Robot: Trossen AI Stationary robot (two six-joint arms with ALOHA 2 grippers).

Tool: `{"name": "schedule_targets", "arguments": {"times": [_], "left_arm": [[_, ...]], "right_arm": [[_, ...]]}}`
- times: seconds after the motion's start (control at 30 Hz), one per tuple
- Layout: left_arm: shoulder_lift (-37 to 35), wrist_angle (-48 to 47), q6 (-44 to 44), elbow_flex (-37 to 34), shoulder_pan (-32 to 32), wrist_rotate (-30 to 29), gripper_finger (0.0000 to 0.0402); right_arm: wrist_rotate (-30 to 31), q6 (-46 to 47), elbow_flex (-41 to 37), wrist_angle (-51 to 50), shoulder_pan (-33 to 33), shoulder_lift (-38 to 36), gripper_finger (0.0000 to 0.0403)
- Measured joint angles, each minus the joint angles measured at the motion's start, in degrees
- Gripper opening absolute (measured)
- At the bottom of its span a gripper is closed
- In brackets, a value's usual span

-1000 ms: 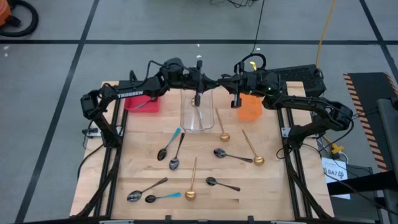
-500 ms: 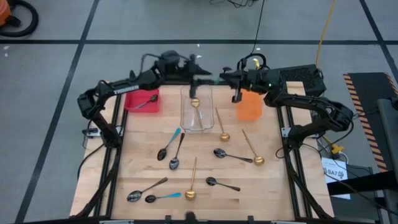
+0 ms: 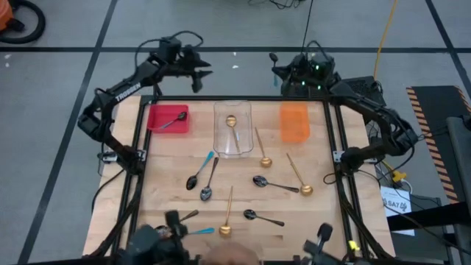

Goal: Sort silverware by color (type)
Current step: Put the blue spoon into the red bin

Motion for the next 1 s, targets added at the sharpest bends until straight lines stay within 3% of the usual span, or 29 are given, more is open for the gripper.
{"name": "schedule_targets", "arguments": {"times": [0.13, 0.33, 0.67, 0.8, 1.0], "left_arm": [[0.0, -0.2, -3.66, 0.0, 5.01, 0.01, 0.0145], [0.11, -1.58, -16.08, 0.0, 10.98, 0.0, 0.0145], [0.26, 0.31, -17.39, 0.0, 11.42, 0.04, 0.0145], [0.26, 4.1, -17.65, -0.02, 11.07, 0.81, 0.0145], [0.26, 9.02, -17.62, -0.01, 7.12, 12.97, 0.0145]], "right_arm": [[-0.13, 3.31, 3.12, -3.84, -3.3, 1.27, 0.0], [-0.17, 13.59, 5.15, -3.82, -6.96, 2.34, 0.0], [-6.15, 29.64, 5.85, -2.45, -9.81, 2.64, 0.0], [-6.23, 24.46, 5.85, 3.42, -8.67, 2.65, 0.0], [-10.42, 6.51, 3.6, 12.43, -3.15, 2.79, 0.0]]}}
